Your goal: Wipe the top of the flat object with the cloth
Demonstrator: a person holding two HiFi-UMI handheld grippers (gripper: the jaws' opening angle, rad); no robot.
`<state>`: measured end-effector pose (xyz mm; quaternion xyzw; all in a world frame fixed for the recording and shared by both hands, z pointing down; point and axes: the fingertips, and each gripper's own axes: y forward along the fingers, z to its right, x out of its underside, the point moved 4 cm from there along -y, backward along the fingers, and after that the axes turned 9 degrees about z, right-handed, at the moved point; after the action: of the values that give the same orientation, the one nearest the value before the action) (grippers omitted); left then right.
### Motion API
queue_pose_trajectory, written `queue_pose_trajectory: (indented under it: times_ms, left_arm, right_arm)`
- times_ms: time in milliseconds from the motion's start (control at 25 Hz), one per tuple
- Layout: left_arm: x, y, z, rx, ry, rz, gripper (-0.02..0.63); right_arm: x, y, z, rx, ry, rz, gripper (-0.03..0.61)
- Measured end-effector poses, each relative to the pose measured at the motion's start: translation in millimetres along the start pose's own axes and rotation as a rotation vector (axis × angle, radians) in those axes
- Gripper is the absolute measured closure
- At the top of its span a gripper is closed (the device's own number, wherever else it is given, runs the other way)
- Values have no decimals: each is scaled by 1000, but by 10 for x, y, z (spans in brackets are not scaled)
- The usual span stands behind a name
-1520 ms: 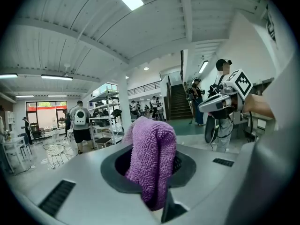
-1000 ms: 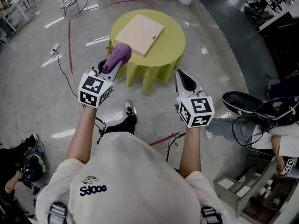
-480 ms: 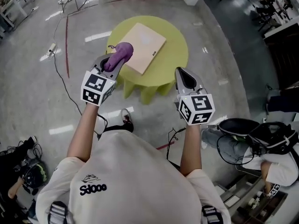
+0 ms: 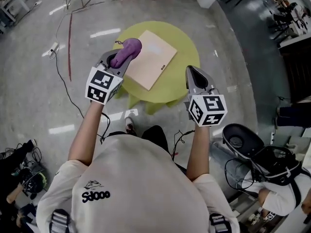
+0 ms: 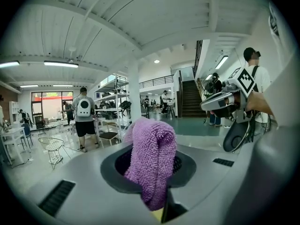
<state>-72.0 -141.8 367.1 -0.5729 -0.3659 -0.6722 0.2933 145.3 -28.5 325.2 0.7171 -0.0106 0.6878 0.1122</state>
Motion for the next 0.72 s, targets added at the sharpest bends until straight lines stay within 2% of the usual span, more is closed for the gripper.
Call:
queue_pose_trajectory:
  times_ms: [280,560,720]
  left_arm:
    - [-7,370,-280,-39,-15,-42,549]
    - [261,953,-630,-194,-34,-82,549]
    - [372,1332,-808,-224,-20,-131,549]
  right_arm:
    - [3,468,324,-39,27,-33,569]
    - [222,1115,751,-163,-3,-71,569]
    - [273,1480,999,-224,-3,-96,569]
